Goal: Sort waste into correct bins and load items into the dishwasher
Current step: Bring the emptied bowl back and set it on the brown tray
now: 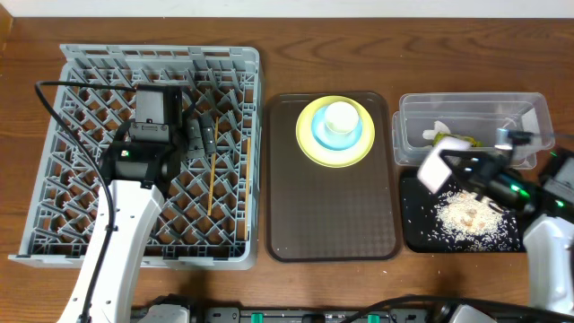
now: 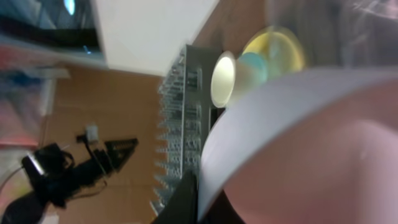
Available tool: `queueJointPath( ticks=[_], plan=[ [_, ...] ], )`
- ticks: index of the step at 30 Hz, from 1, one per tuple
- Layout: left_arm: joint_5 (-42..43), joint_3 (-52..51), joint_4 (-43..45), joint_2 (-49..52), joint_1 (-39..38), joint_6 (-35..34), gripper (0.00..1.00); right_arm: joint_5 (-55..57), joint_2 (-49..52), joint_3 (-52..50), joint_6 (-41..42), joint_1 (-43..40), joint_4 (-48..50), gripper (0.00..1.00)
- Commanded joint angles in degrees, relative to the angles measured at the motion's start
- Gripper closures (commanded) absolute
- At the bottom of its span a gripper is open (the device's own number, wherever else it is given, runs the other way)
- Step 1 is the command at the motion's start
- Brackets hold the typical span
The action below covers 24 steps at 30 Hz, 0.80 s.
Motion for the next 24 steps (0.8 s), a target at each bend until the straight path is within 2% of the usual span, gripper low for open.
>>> queueJointPath(
  ticks=[1,7,12,13,17,24],
  plan=[
    [-0.7,0.2,0.0,-0.1,0.2,-0.1,0.06,13.0,-5.4,3.1,1.5,8.7,-3.2,0.99],
    [-0.7,0.2,0.0,-0.1,0.2,-0.1,0.06,41.1,-12.5,3.6,1.0,30.4,-7.7,0.99],
    [-0.7,0.2,0.0,-0.1,0.2,-0.1,0.06,62.7,-11.3,3.5,-0.7,47.7,-8.7,0.99],
    [-0.7,0.2,0.0,-0.1,0.2,-0.1,0.06,68.3,-9.5,3.5,-0.7,53.8,-8.3,0.99],
    [-0.7,0.2,0.0,-0.1,0.2,-0.1,0.06,72.4,-4.3,3.5,-0.7,61.9,-6.2,0.99],
    [-0.7,0.2,0.0,-0.1,0.2,-0.1,0.06,72.3,6.1,3.5,-0.7,67.5,-1.6,0.99]
  ],
)
